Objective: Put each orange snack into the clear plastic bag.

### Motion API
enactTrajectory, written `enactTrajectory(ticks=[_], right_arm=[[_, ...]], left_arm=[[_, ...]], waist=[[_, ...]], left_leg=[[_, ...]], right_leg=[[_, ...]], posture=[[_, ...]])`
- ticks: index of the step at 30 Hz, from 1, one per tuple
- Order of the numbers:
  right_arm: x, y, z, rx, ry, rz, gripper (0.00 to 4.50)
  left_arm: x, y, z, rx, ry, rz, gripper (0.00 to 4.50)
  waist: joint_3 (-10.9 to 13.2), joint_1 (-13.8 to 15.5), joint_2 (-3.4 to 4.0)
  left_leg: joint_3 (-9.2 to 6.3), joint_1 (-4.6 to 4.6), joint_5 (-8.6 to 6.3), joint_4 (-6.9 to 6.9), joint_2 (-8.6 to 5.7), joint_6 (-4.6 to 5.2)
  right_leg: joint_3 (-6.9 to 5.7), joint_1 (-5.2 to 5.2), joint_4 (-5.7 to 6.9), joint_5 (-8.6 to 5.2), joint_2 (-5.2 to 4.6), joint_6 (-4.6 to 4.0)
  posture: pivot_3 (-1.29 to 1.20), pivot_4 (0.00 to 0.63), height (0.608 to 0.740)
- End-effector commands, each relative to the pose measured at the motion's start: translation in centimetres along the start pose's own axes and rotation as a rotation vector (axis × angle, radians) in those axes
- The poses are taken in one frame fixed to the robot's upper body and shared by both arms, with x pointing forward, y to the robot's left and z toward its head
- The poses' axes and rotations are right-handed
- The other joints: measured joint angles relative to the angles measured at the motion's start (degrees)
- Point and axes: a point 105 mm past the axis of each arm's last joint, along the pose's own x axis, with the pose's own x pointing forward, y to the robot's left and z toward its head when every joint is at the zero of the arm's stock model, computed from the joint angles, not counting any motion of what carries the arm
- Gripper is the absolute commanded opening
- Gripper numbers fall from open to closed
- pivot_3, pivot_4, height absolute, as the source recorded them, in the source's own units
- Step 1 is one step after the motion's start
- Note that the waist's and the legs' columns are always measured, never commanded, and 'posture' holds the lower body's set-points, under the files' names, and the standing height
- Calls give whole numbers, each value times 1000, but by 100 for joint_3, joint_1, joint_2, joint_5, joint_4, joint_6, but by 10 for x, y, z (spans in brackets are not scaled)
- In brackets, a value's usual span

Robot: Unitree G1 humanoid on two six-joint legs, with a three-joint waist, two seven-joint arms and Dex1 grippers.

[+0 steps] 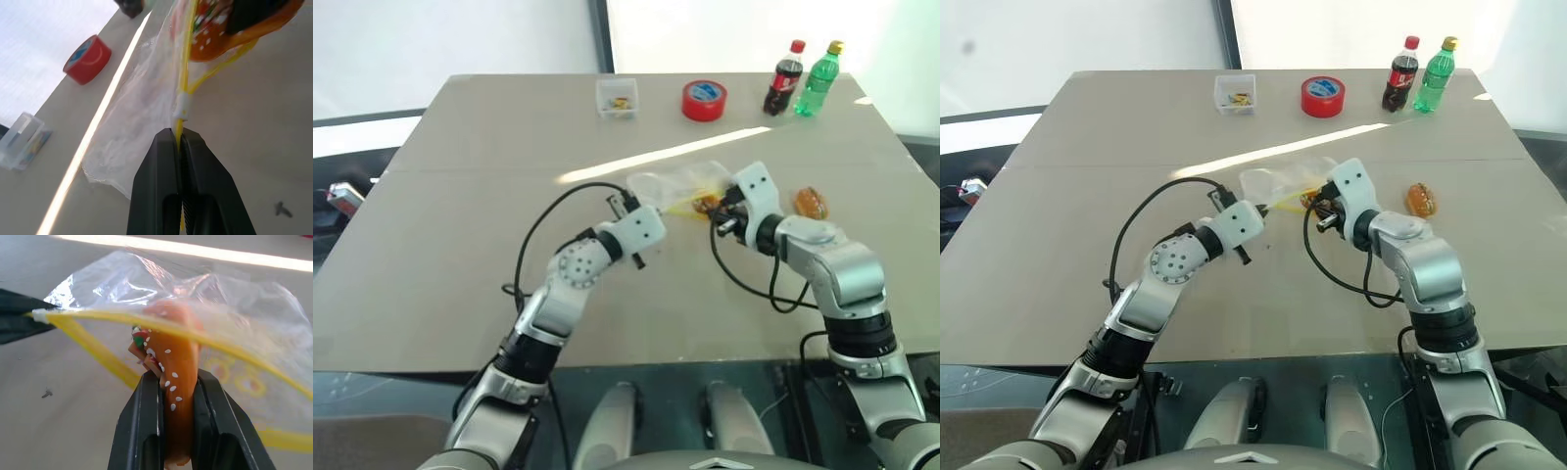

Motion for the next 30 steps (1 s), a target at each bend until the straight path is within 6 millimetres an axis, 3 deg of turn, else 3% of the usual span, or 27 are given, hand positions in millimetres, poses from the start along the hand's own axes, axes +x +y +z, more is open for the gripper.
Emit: enactTrajectory(ticks=[1,8,11,12,16,21,23,27,30], right_arm=[[0,-2,22,-33,-67,-9,505],[10,-6,20,-62,-45,-34,505],[13,-9,23,-51,-82,-46,1519],[14,-8,24,-42,-93,-39,2180],[9,-3,24,-43,-96,-6,3869],[-21,5,15,-112,-54,138,3869],[-42,11,12,-134,-45,222,3869],[-70,8,19,-153,-81,267,3869],[-85,-36,19,-159,-119,92,3869]], left_arm=[[-2,-7,18,29,-80,-37,0],[0,-12,25,27,-122,-70,0],[1,-12,25,24,-121,-68,0],[1,-11,23,23,-114,-61,0],[2,0,14,9,-59,-2,0],[-3,13,-1,-30,15,70,0],[-10,14,-11,-39,57,85,0],[-15,18,-19,-42,95,111,0],[-14,20,-19,-46,98,124,0]], waist=[[0,1,0],[0,0,0],[0,1,0],[0,1,0],[1,-1,1],[1,27,1],[1,18,1],[2,-9,1],[1,17,-1]], left_leg=[[0,0,0,0,0,0],[0,1,0,0,0,0],[4,1,0,0,0,0],[4,0,0,0,0,0],[1,0,0,-1,0,0],[-3,-2,0,-1,-2,1],[-3,-3,0,-1,-1,1],[-1,-4,-1,-3,2,1],[-1,-1,0,-1,2,2]], right_leg=[[0,0,0,0,0,0],[0,0,0,0,1,0],[1,0,0,0,1,0],[1,0,0,0,1,0],[0,-1,0,0,1,0],[-2,0,-3,0,0,1],[-3,2,-8,-1,0,1],[-2,1,-11,-1,1,2],[-6,5,-8,-1,1,2]], posture=[[0,150,740],[0,150,740],[0,150,740],[0,150,740],[0,150,740],[0,150,740],[0,150,740],[0,150,740],[0,150,740]])
